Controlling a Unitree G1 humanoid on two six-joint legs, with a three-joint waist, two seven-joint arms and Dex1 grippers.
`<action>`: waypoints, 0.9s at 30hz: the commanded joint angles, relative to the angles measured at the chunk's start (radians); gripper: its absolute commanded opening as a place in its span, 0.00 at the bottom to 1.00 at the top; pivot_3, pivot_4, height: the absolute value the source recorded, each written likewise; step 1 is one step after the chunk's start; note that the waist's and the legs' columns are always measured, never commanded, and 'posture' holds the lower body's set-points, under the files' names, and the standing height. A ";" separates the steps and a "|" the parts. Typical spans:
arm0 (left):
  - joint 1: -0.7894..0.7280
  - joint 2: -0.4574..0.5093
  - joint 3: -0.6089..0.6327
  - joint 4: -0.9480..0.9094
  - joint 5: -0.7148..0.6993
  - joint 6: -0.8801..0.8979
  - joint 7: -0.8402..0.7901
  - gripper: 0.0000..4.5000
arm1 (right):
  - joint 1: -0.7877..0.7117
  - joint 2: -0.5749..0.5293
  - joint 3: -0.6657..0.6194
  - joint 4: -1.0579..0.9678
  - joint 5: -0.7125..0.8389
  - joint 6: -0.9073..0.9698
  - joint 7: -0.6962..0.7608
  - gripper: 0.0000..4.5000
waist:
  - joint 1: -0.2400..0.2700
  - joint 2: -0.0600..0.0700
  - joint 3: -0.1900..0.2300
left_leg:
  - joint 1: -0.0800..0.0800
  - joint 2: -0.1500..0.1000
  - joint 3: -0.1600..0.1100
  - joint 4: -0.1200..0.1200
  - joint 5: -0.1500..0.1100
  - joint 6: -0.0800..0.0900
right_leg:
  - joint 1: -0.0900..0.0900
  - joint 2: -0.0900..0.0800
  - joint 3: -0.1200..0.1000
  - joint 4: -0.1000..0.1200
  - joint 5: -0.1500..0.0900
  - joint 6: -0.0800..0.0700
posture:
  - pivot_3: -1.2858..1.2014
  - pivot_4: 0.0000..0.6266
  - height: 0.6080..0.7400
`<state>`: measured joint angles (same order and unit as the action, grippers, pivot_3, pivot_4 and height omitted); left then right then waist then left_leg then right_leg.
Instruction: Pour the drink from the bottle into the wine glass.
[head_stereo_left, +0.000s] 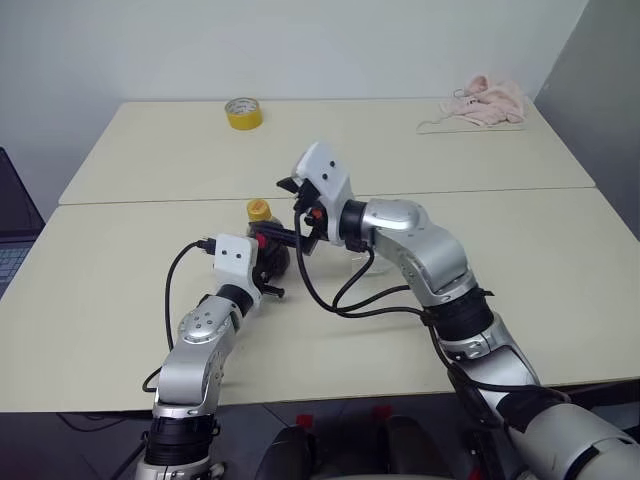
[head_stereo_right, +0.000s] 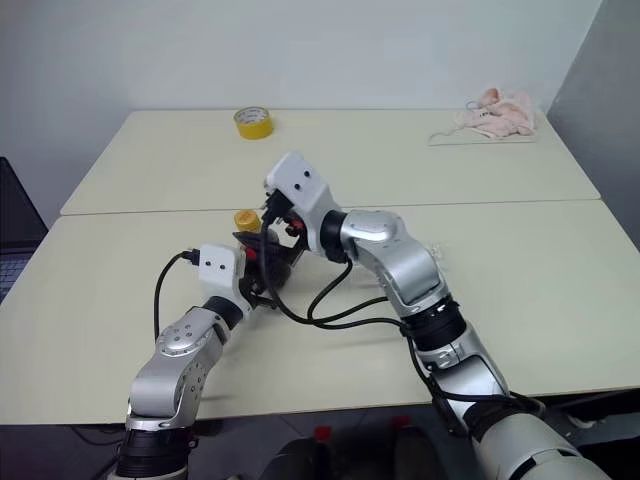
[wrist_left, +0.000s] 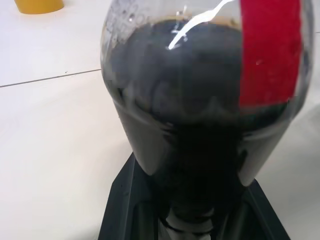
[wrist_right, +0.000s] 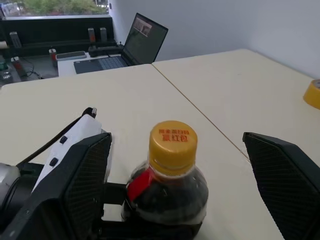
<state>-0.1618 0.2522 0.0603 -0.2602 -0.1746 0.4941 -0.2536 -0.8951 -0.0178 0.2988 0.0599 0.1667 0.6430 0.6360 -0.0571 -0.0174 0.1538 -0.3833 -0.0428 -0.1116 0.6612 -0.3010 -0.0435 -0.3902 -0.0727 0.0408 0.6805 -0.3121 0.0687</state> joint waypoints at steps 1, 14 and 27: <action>-0.006 0.008 0.008 -0.016 0.003 -0.024 -0.001 0.17 | -0.033 0.014 0.004 0.007 -0.005 -0.012 -0.011 1.00 | 0.000 0.000 0.000 | 0.000 0.000 0.000 0.000 0.000 0.000 | 0.000 0.000 0.000 0.000 0.000 0.000 | 0.52 0.24 1.00; -0.002 0.003 0.005 -0.021 0.003 -0.021 0.004 0.17 | -0.052 0.058 -0.030 0.055 0.009 -0.019 -0.044 0.69 | 0.000 0.000 0.000 | 0.000 0.000 0.000 0.000 0.000 0.000 | 0.000 0.000 0.000 0.000 0.000 0.000 | 0.52 0.24 1.00; 0.004 0.020 0.018 -0.024 -0.016 -0.006 -0.023 0.17 | -0.040 0.014 -0.023 0.026 0.049 -0.138 0.084 0.27 | 0.000 0.000 0.000 | 0.000 0.000 0.000 0.000 0.000 0.000 | 0.000 0.000 0.000 0.000 0.000 0.000 | 0.52 0.24 1.00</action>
<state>-0.1618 0.2617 0.0598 -0.2673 -0.1823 0.4902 -0.2749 -0.9145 -0.0059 0.2961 0.1356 0.1796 0.5753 0.6736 -0.0575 -0.0174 0.1538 -0.3835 -0.0429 -0.1115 0.6613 -0.3010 -0.0435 -0.3902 -0.0729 0.0408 0.6806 -0.3121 0.0687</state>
